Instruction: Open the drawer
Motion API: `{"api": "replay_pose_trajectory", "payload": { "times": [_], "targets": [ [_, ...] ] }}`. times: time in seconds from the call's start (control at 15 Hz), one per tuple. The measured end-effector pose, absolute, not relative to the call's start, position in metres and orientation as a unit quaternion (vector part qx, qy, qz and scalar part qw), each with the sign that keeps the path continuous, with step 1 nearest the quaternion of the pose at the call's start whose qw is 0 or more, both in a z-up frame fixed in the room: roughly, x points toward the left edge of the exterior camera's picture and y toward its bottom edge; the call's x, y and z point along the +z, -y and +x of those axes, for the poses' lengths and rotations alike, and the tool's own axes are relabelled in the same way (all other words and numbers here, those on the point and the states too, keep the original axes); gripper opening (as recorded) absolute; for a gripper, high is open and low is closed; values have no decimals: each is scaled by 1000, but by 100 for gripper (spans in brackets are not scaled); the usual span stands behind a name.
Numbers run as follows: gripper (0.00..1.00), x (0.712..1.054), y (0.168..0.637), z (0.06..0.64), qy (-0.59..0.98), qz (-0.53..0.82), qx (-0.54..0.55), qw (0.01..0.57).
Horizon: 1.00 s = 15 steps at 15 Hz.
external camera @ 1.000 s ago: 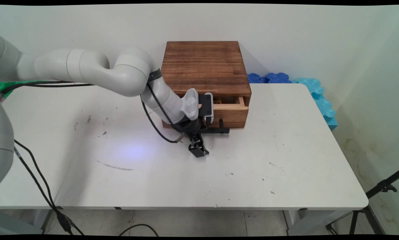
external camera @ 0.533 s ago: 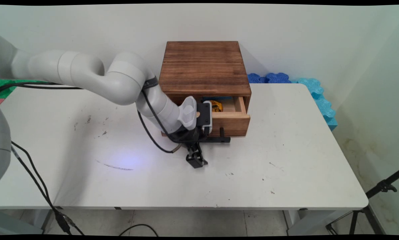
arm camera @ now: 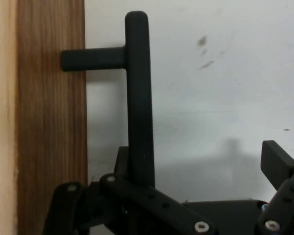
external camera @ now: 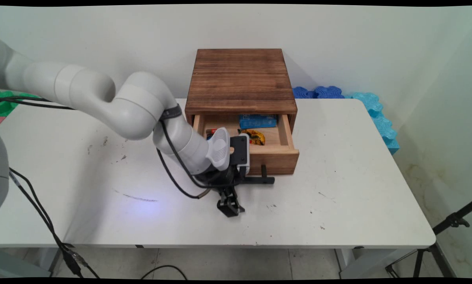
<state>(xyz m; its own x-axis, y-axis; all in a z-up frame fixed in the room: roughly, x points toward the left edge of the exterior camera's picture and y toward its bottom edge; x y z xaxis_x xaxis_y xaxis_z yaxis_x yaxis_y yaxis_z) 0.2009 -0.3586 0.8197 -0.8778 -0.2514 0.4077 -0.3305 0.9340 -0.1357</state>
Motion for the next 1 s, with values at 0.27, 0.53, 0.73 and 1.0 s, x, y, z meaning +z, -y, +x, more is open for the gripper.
{"api": "replay_pose_trajectory", "payload": {
  "times": [0.27, 0.53, 0.73, 1.0],
  "targets": [
    [100, 821, 340, 196, 964, 153, 92, 199],
    [100, 823, 325, 193, 963, 155, 85, 202],
    [100, 824, 314, 190, 963, 157, 80, 204],
    [100, 826, 299, 186, 963, 158, 71, 208]
  ]
}}
